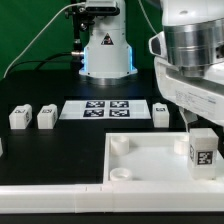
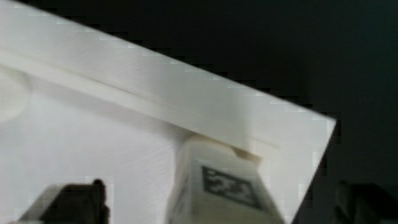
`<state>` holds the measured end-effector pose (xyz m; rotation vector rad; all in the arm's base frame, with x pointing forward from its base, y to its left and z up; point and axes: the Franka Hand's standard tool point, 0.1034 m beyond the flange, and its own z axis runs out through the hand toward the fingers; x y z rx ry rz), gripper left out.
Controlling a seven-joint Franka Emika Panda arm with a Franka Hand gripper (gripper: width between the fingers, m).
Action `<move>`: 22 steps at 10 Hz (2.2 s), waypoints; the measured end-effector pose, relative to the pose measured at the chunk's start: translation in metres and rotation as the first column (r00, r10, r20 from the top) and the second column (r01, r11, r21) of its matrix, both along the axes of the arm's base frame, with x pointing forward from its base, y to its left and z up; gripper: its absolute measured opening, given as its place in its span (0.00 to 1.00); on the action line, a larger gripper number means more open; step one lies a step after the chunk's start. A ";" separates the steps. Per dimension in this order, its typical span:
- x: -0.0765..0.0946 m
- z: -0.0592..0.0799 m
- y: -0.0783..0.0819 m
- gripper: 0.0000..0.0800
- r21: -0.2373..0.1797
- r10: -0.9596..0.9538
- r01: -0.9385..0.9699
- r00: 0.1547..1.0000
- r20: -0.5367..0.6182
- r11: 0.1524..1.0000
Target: Assemble one leg
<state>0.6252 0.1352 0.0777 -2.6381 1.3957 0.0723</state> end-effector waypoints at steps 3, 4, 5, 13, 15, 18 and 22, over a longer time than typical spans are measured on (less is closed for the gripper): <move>0.000 -0.001 -0.002 0.81 -0.022 0.299 -0.298 0.953 0.045 0.954; 0.001 -0.001 -0.003 0.81 -0.033 0.414 -0.413 0.908 0.062 0.910; 0.001 -0.002 -0.007 0.81 -0.056 0.537 -0.534 0.840 0.073 0.843; 0.003 -0.005 -0.019 0.37 -0.084 0.584 -0.578 0.809 0.064 0.811; 0.004 -0.005 -0.019 0.37 -0.064 0.409 -0.406 0.912 0.044 0.912; 0.006 -0.006 -0.017 0.37 -0.029 -0.009 0.008 0.999 -0.037 1.000; 0.008 -0.006 -0.014 0.37 -0.026 -0.521 0.521 0.846 -0.111 0.853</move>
Offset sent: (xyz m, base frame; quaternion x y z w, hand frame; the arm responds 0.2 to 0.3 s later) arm 0.0000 0.0000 0.0000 0.0000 0.0000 -0.2667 0.9638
